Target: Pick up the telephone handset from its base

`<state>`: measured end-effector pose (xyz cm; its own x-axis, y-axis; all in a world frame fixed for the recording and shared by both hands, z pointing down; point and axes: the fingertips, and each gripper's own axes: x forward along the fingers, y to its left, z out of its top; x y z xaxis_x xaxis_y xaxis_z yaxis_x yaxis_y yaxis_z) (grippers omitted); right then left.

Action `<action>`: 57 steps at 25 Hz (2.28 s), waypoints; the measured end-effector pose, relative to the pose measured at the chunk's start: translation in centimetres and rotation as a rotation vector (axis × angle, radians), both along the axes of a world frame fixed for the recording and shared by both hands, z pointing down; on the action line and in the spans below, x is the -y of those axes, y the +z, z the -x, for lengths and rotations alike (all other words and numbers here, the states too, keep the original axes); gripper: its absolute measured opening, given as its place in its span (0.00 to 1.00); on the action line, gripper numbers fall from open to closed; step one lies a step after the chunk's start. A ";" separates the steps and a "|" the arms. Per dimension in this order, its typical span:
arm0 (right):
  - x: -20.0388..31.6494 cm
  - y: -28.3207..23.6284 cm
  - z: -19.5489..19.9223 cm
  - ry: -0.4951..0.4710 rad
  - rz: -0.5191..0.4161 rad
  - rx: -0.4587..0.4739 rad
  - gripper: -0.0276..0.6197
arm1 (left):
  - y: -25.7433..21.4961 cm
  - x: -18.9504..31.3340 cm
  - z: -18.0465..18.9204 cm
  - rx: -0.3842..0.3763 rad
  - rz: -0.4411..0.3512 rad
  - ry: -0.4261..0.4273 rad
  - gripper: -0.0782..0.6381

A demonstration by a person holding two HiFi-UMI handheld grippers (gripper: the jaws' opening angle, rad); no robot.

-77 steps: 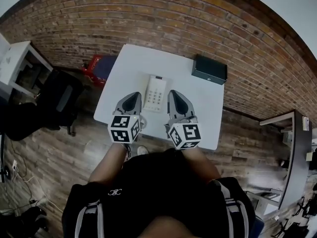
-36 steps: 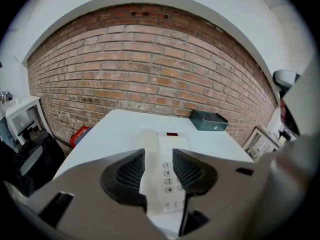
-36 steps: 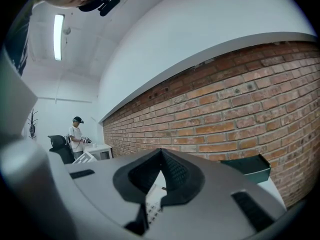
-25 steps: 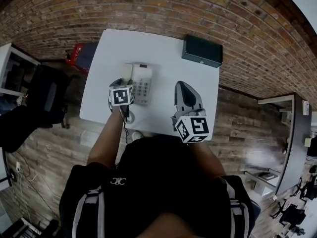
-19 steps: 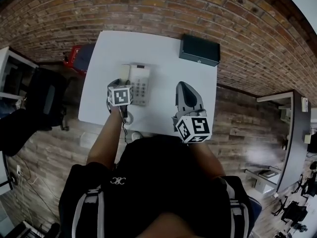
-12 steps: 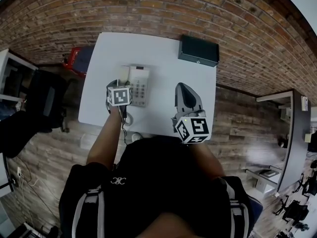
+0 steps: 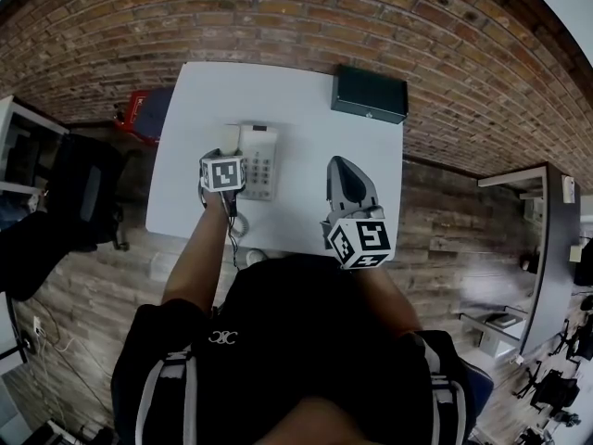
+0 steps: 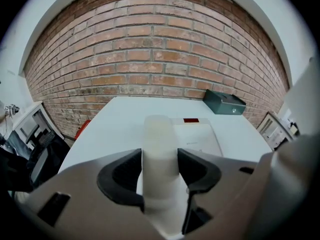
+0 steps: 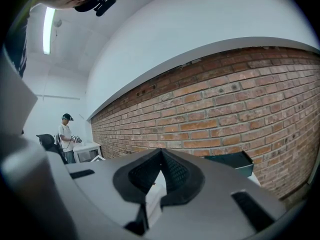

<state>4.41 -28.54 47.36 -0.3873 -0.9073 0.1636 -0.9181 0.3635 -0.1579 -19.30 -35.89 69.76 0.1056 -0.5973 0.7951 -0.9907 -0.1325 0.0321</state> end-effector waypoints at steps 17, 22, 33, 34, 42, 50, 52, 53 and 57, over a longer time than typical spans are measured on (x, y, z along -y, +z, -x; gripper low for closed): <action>0.3 0.1 -0.2 -0.014 0.007 0.017 0.04 | -1.3 -0.3 -0.1 0.023 -0.022 -0.005 0.41; 0.4 -0.1 0.2 -0.039 -0.005 0.019 0.04 | -3.2 -1.0 0.1 0.011 -0.068 -0.027 0.41; 1.0 -1.5 2.4 -0.110 -0.063 0.043 0.04 | -12.0 -3.9 0.0 -0.074 -0.301 -0.074 0.41; 1.0 -1.5 2.7 -0.118 -0.064 0.042 0.04 | -12.9 -4.2 -0.1 -0.082 -0.324 -0.073 0.41; 1.4 -2.6 4.3 -0.151 -0.112 0.064 0.04 | -19.8 -7.6 -0.6 -0.119 -0.512 -0.090 0.41; 1.2 -2.6 6.0 -0.190 -0.115 0.062 0.04 | -22.7 -10.4 -0.1 -0.106 -0.619 -0.100 0.41; 1.1 -2.6 6.2 -0.198 -0.117 0.062 0.04 | -22.8 -10.7 -0.1 -0.100 -0.629 -0.093 0.41; 1.1 -2.7 6.3 -0.200 -0.118 0.063 0.04 | -23.0 -10.8 -0.2 -0.096 -0.638 -0.087 0.41; 1.0 -2.7 6.3 -0.201 -0.121 0.065 0.04 | -23.4 -11.0 -0.7 -0.083 -0.669 -0.061 0.41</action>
